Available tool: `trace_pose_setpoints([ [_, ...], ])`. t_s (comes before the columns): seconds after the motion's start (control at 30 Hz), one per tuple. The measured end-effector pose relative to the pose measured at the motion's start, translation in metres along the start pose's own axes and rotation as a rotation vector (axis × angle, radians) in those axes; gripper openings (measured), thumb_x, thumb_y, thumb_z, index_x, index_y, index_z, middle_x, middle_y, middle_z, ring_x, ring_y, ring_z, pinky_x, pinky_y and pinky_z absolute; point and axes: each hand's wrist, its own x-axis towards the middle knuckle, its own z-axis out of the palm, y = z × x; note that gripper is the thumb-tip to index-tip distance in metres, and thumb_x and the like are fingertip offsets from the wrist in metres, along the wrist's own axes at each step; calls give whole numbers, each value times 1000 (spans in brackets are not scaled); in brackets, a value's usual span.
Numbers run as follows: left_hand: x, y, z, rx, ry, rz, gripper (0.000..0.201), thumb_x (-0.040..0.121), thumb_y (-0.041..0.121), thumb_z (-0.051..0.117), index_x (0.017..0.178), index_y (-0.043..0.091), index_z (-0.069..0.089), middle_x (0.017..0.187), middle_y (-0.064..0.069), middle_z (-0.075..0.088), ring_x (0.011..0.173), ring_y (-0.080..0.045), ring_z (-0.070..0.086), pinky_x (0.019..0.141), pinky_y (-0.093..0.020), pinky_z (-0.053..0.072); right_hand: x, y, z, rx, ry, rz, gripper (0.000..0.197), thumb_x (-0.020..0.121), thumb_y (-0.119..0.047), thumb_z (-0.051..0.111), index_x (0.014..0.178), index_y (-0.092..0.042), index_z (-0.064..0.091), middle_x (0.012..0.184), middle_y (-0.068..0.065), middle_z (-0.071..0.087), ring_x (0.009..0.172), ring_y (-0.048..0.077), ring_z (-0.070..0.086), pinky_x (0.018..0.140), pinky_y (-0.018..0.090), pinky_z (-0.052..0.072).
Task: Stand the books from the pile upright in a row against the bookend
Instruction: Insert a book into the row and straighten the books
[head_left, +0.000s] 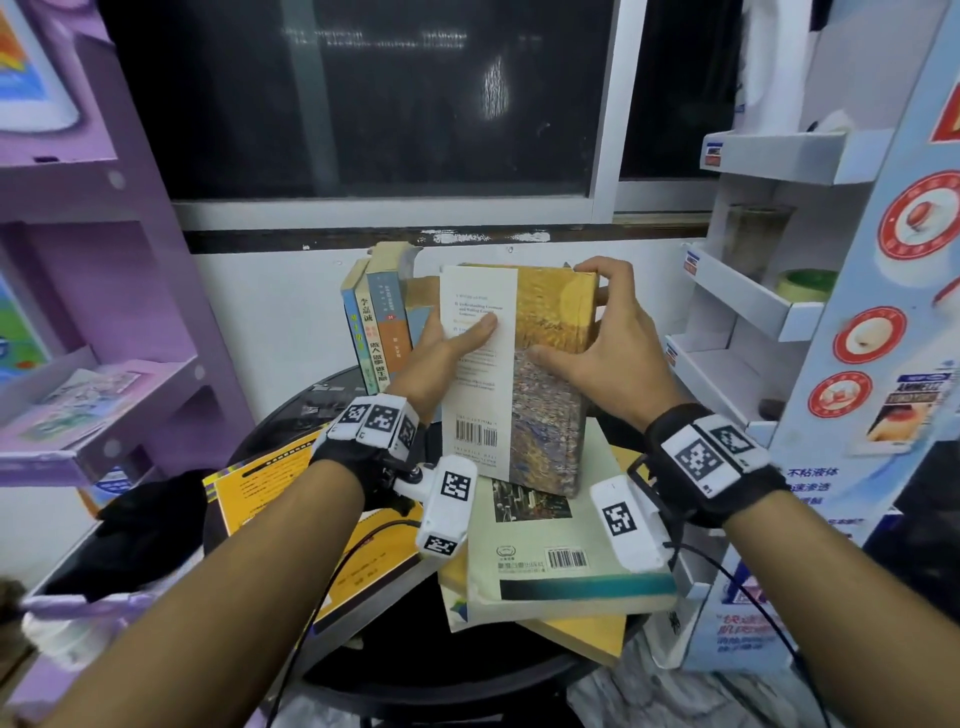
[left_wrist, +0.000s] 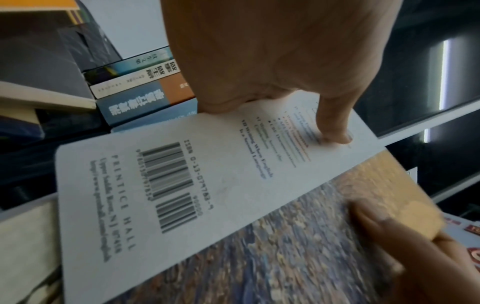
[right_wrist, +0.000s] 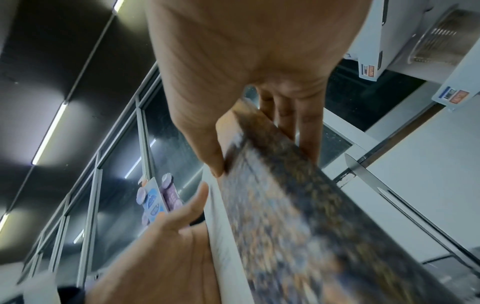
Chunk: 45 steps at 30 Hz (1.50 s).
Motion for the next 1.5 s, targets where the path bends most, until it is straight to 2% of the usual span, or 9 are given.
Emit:
trace_pose_setpoints([
  [0.17,-4,-2,-3,-87,-9,37,39,94,23,57,132,19,48,110,1,68,88,-12,67,77,-32,53,11,-18,-23,4,-165,55,71,69,-39,84,126,-34,43,95,-10,58,84,4,60,68,17,51],
  [0.37,-7,-5,-13,-139,-71,50,57,83,27,59,133,6,45,101,-1,66,80,-11,66,70,-27,53,26,-49,-31,-107,-361,60,55,66,-48,81,114,-31,61,104,-6,66,88,13,67,78,39,59],
  [0.6,-6,-4,-19,-134,-120,48,67,83,26,57,140,1,35,97,0,65,80,-9,66,69,-25,53,34,-69,-27,-257,-433,53,75,67,-47,83,133,-33,51,115,-6,54,98,15,59,78,28,53],
  [0.9,-5,-4,-18,-116,-67,58,59,80,29,60,133,11,45,96,5,67,79,-7,67,70,-25,53,31,-63,-21,-202,-333,33,61,70,-34,83,127,-30,59,116,-2,63,95,15,60,72,23,44],
  [1.07,0,3,-27,69,-57,25,46,82,38,66,124,23,54,104,9,70,94,-11,66,85,-36,49,36,-59,-16,-145,-294,64,58,72,-31,83,125,-26,61,113,1,64,87,14,63,61,18,45],
  [1.2,4,12,-42,177,24,72,33,92,25,59,124,20,54,110,6,66,106,-14,61,93,-37,47,44,-57,-10,-145,-266,77,59,70,-34,83,125,-25,62,113,3,64,85,15,64,58,17,45],
  [1.3,9,17,-55,267,113,179,35,90,17,63,125,18,56,120,3,63,112,-11,58,94,-30,46,52,-57,-7,-163,-236,85,63,68,-37,84,126,-25,61,116,6,63,90,19,64,69,24,51],
  [1.4,16,22,-65,582,222,323,40,87,17,67,126,19,58,125,7,59,115,-5,52,89,-11,38,61,-56,-2,-171,-198,100,63,66,-40,84,124,-28,61,119,7,62,99,23,61,80,30,53],
  [1.5,28,26,-70,967,227,456,42,84,20,66,126,21,60,128,3,57,120,-13,47,98,-22,34,68,-55,2,-164,-173,118,63,66,-41,84,124,-30,61,119,9,61,106,25,58,86,36,54],
])
